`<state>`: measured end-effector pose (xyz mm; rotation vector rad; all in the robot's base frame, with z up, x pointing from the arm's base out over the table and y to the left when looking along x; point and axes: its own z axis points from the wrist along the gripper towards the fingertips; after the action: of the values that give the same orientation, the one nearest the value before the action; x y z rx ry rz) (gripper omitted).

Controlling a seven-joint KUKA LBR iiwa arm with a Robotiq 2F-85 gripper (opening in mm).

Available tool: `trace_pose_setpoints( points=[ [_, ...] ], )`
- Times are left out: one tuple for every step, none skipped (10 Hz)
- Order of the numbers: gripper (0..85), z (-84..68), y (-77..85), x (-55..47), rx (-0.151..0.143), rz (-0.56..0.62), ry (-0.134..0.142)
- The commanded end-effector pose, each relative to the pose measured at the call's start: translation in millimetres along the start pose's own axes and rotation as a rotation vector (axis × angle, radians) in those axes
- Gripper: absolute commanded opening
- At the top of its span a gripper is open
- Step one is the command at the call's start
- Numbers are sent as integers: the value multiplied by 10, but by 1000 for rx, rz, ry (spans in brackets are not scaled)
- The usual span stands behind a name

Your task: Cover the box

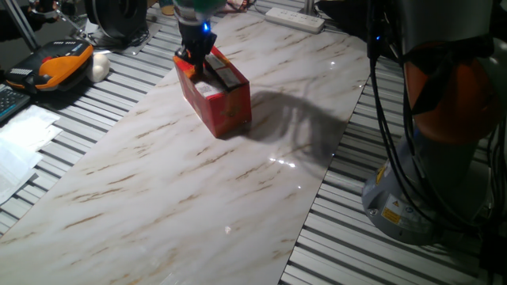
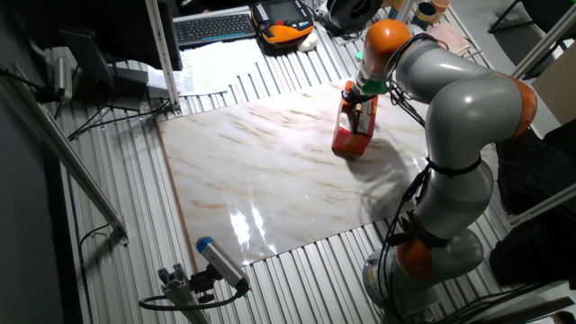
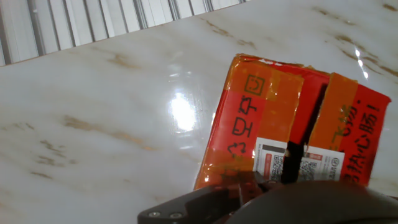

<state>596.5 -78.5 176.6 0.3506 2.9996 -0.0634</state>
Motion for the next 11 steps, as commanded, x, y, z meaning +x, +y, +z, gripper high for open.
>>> trace_pose_setpoints(
  points=[
    [0,-42,-6,7,4,0,4],
    [0,-73,-24,17,11,-5,6],
    [0,-81,-53,22,12,-14,7],
    [0,-88,-66,18,11,-18,9],
    [0,-116,-76,21,19,-18,9],
    [0,-199,-97,15,13,-16,18],
    [0,-283,-126,-13,-26,-7,36],
    [0,-350,-156,-34,-50,-3,46],
    [0,-404,-169,-38,-55,-4,47],
    [0,-470,-152,-38,-53,0,42],
    [0,-542,-127,-53,-51,6,45]
  ],
)
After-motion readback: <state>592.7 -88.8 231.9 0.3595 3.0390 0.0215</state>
